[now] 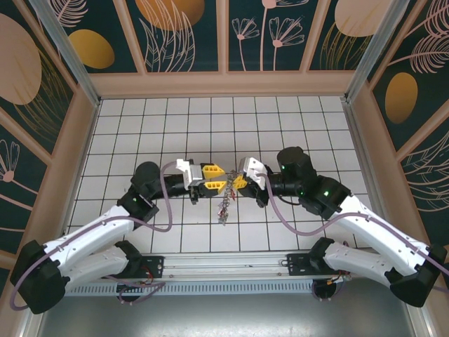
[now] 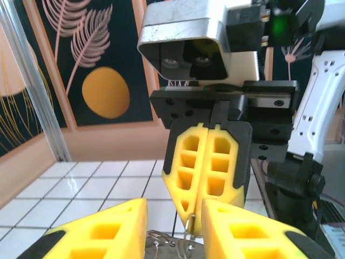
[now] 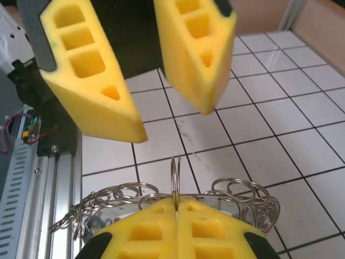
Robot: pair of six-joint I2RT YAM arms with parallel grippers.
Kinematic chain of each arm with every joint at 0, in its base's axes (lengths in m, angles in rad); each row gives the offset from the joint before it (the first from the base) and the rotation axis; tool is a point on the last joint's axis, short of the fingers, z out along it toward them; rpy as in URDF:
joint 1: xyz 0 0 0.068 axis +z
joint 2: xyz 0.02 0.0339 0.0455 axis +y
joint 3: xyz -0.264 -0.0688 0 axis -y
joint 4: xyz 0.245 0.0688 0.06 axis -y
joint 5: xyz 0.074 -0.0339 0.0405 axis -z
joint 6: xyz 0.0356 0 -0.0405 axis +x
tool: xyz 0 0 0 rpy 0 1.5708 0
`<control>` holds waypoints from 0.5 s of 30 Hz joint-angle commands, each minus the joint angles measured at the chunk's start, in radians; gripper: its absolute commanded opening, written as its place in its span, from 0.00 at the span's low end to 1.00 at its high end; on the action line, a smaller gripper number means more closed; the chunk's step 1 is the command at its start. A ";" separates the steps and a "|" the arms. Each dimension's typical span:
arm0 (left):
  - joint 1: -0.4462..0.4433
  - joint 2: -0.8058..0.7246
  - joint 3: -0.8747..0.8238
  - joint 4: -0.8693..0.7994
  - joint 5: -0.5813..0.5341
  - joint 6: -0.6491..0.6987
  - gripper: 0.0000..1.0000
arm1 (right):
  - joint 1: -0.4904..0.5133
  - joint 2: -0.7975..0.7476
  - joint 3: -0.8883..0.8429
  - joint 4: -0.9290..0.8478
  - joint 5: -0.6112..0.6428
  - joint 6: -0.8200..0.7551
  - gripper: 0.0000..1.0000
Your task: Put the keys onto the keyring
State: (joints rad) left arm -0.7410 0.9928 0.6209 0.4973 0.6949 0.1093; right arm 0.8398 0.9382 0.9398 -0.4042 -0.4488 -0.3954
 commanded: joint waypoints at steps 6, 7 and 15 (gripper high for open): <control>-0.005 0.067 0.131 -0.479 0.057 0.326 0.34 | 0.007 0.060 0.090 -0.082 -0.016 -0.027 0.00; -0.005 0.069 0.131 -0.476 0.057 0.328 0.34 | 0.007 0.064 0.092 -0.085 -0.016 -0.026 0.00; -0.005 0.069 0.135 -0.466 0.060 0.338 0.22 | 0.007 0.064 0.082 -0.074 -0.037 -0.011 0.00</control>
State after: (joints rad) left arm -0.7410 1.0630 0.7280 0.0460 0.7288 0.4232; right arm 0.8398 1.0145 0.9867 -0.4992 -0.4538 -0.4103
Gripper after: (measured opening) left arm 0.226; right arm 0.049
